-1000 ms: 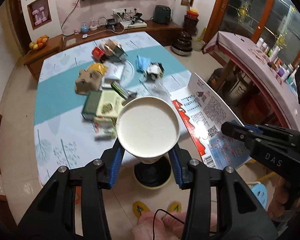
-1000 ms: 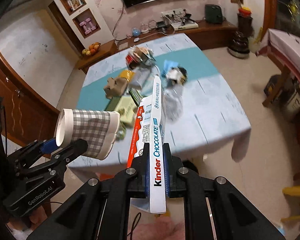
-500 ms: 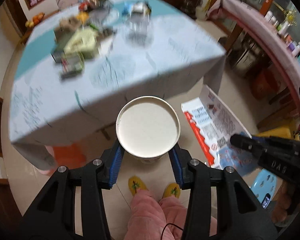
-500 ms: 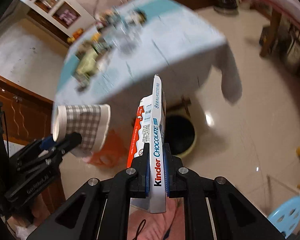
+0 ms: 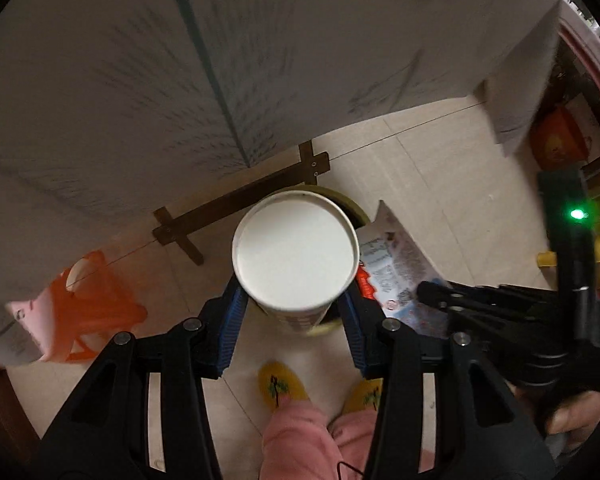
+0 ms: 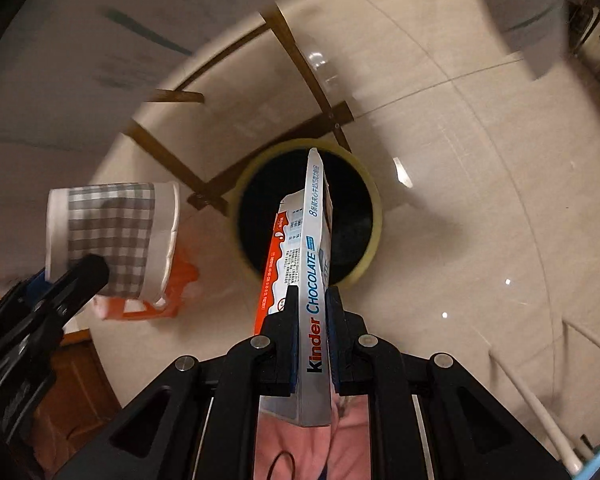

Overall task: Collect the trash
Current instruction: 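Carry the cup and Kinder box down over the floor trash bin with both tools, then open both tools to drop the cup and box into the bin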

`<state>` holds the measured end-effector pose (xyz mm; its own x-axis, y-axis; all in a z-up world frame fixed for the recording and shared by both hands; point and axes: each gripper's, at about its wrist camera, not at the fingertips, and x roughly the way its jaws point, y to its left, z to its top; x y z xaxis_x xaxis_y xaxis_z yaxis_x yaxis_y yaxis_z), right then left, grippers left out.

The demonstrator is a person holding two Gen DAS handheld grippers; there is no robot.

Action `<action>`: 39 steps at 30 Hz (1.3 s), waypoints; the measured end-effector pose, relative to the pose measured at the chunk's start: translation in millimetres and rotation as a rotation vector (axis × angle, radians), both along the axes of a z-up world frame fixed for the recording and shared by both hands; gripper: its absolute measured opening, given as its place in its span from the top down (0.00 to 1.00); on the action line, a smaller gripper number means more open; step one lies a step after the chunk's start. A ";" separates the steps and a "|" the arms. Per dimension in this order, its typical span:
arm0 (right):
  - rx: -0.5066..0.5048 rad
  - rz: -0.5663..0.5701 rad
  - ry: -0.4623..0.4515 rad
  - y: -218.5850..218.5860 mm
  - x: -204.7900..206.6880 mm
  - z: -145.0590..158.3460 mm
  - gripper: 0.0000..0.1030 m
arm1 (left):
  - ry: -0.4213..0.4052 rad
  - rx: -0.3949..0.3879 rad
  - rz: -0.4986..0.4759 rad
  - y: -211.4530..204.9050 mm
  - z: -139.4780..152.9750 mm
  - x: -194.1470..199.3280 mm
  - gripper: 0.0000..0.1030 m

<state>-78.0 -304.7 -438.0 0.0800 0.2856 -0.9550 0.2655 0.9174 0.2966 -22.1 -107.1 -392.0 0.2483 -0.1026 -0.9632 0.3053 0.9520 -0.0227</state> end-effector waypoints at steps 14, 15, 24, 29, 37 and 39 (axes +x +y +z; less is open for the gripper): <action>-0.084 0.043 -0.124 22.7 64.9 -71.8 0.60 | -0.047 0.043 -0.021 8.9 -82.6 30.3 0.42; -0.083 0.036 -0.129 22.4 64.1 -68.0 0.60 | -0.050 0.043 -0.024 9.1 -80.0 27.3 0.42; -0.067 -0.015 -0.119 16.2 43.5 7.7 0.60 | -0.034 0.033 -0.025 7.4 -19.2 -9.6 0.42; -0.075 -0.025 -0.117 7.7 29.9 75.0 0.60 | -0.034 0.030 -0.015 13.1 44.9 -33.6 0.42; -0.072 0.028 -0.203 5.3 11.8 219.4 0.59 | -0.113 0.016 0.035 28.6 181.4 -59.1 0.42; -0.068 0.047 -0.235 5.1 6.5 257.1 0.56 | -0.133 0.001 0.059 33.0 214.7 -63.0 0.42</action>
<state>-71.5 -299.6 -180.8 0.2898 0.2301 -0.9290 0.1531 0.9470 0.2823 -85.1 -74.1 -177.3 0.3793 -0.0833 -0.9215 0.2493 0.9683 0.0151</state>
